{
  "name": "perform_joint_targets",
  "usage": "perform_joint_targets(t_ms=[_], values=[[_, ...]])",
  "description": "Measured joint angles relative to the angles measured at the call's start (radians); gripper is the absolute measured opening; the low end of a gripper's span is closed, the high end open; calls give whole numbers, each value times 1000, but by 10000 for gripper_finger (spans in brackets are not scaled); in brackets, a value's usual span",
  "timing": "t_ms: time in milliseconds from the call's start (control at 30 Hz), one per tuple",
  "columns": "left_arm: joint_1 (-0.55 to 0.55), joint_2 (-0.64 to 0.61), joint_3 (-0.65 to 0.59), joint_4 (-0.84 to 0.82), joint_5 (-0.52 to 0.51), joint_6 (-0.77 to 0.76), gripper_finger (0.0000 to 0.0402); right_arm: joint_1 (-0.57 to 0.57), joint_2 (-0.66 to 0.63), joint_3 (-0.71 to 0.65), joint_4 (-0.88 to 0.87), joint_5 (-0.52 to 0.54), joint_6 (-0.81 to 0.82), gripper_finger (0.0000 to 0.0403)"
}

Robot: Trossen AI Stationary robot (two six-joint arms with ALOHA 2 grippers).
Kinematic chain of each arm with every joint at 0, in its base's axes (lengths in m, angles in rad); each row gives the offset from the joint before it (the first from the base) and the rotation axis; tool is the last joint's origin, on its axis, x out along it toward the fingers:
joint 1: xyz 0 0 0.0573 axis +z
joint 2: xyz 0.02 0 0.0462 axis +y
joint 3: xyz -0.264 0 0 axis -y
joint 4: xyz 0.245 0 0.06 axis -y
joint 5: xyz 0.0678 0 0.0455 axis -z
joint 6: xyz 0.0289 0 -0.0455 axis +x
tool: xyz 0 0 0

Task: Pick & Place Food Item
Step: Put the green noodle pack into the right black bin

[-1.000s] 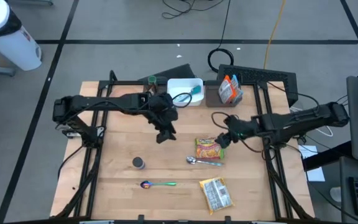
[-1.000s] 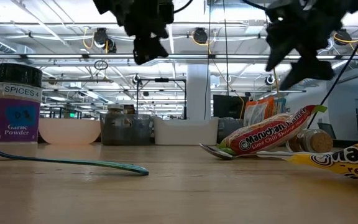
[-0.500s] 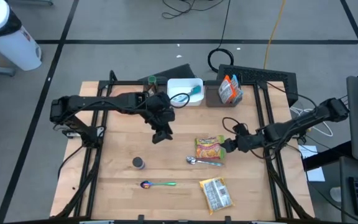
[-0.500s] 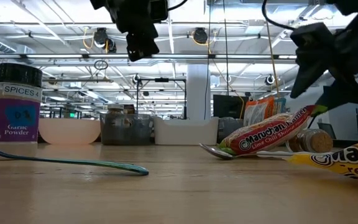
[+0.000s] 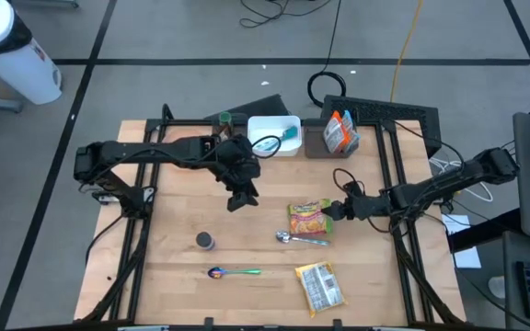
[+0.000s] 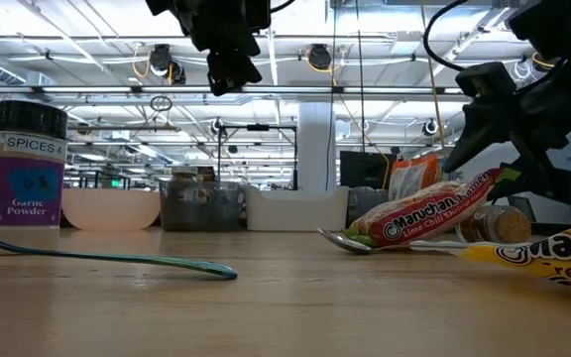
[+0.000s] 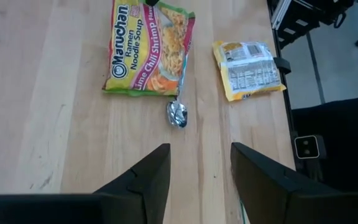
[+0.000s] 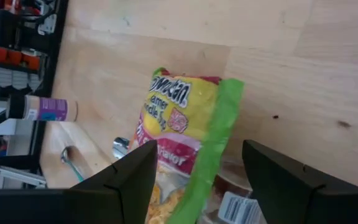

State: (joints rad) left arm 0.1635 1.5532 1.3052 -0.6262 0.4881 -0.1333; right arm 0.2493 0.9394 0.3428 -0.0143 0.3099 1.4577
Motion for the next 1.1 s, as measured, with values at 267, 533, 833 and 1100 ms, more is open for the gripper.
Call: perform_joint_targets(t_ms=[267,533,833,1100], values=[[0,0,0,1,-21,4,155,0,0,0,24,0,-27,179],[0,0,0,4,-79,10,139,0,0,0,33,-1,-30,133],[0,0,0,10,-79,20,147,-1,0,0,33,-27,-32,45],[0,0,0,58,-79,16,160,-16,0,4,83,-27,-49,2]])
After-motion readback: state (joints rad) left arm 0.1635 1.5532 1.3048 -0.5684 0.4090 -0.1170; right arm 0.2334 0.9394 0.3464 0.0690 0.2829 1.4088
